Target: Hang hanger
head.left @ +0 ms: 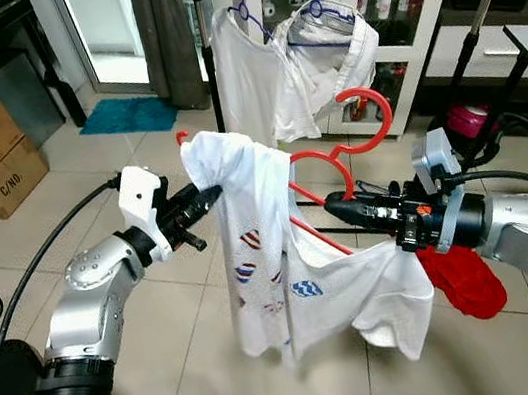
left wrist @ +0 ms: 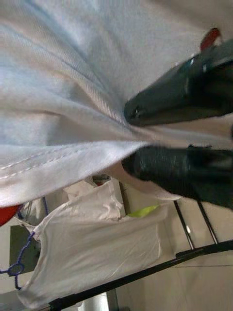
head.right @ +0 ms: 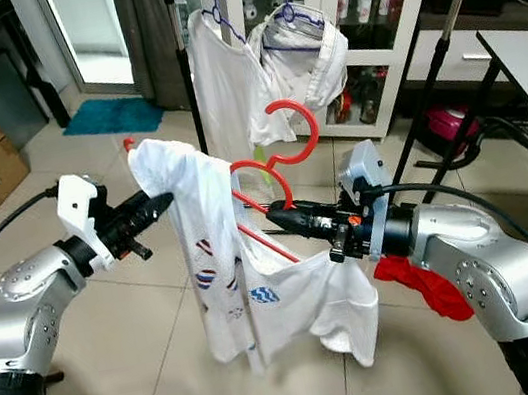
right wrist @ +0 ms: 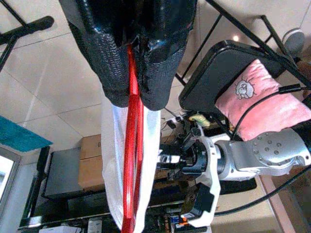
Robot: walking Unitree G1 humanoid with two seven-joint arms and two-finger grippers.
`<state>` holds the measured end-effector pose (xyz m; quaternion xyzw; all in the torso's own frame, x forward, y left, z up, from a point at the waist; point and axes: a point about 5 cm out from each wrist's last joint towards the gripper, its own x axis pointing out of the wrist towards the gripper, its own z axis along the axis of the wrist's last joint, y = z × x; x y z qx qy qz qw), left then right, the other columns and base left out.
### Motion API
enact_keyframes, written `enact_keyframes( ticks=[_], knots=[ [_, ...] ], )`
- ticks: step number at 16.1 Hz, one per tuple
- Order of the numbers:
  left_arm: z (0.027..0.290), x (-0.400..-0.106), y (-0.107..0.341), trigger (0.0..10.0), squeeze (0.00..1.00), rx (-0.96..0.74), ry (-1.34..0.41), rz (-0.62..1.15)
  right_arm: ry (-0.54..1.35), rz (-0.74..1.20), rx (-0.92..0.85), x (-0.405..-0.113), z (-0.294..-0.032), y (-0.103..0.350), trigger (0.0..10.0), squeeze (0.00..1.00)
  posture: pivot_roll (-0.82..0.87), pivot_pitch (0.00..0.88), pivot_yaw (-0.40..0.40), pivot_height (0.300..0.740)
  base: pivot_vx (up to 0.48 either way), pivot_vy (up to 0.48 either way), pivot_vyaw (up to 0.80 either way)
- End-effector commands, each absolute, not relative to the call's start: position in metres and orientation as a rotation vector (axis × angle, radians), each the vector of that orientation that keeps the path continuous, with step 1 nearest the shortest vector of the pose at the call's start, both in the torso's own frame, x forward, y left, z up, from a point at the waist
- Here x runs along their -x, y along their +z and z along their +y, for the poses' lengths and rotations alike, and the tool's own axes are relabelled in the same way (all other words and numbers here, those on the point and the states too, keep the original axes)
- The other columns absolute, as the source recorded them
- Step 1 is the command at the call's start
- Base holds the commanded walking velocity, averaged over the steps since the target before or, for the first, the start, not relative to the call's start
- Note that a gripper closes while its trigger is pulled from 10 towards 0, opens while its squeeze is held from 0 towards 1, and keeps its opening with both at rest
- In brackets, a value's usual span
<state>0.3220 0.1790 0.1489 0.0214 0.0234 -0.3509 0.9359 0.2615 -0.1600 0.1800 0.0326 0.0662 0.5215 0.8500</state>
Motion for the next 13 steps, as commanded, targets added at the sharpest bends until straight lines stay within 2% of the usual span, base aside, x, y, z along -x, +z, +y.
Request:
enact_keyframes(
  ticks=[1,5,8,13],
  knots=[
    [0.183,-0.326,0.157,0.0,0.0,-0.067,-0.706,0.022,1.078,0.1,-0.056,-0.264,-0.164,0.187,10.0,0.0,-0.12,0.0,0.024,0.74,0.0,0.0,0.0],
    [0.184,-0.326,0.158,0.0,0.0,-0.069,-0.713,0.013,1.065,0.107,-0.059,-0.265,-0.165,0.185,10.0,0.0,-0.12,0.0,0.024,0.74,0.0,0.0,0.0],
    [0.184,-0.327,0.169,0.0,0.0,-0.159,-0.749,-0.01,1.006,0.188,-0.025,-0.268,-0.171,0.173,10.0,0.0,-0.12,0.0,0.022,0.74,0.0,0.0,0.0],
    [0.187,-0.334,0.189,0.0,0.0,-0.289,-0.755,-0.033,1.016,0.244,0.018,-0.265,-0.17,0.163,10.0,0.0,-0.12,0.0,0.018,0.74,0.0,0.0,0.0]
  ],
)
